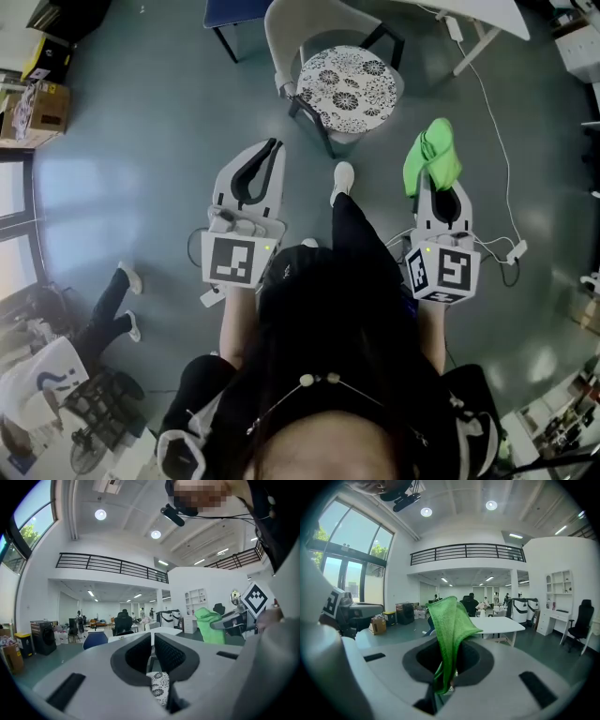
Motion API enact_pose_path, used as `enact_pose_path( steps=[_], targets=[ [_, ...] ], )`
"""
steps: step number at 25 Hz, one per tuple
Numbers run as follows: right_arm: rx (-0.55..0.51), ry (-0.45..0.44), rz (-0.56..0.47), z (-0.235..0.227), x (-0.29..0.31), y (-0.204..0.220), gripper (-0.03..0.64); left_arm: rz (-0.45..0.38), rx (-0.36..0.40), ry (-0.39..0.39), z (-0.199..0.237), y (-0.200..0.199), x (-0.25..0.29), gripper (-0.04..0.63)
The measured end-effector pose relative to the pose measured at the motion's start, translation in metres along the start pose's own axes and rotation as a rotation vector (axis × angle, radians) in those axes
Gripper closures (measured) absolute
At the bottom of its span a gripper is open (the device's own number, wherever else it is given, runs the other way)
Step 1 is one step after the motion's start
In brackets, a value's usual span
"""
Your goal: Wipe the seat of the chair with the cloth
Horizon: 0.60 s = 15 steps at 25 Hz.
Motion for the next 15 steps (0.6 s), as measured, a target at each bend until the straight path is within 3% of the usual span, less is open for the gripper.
enact_pose_path(
  steps=[8, 15],
  targets=[
    [-0.022, -0.047, 0.069, -0.101, 0.104, -0.028, 0.571, -0.023, 0.005, 0.0, -0.011, -0.014, 0.146, 0.57],
    [-0.029, -0.077, 0.145, -0.131, 0.157, -0.036, 0.571, 0.072, -0.02, -0.029, 0.002, 0.004, 0.193, 0.571]
  ],
)
Point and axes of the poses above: the fingertips, and each gripper's own axes: x forward along the fingers, z to its left, y out of its underside, the point moved 8 cm from there along -x, backward along the fingers, and after that the axes turned 13 degrees about -y, right-handed, at the moved point
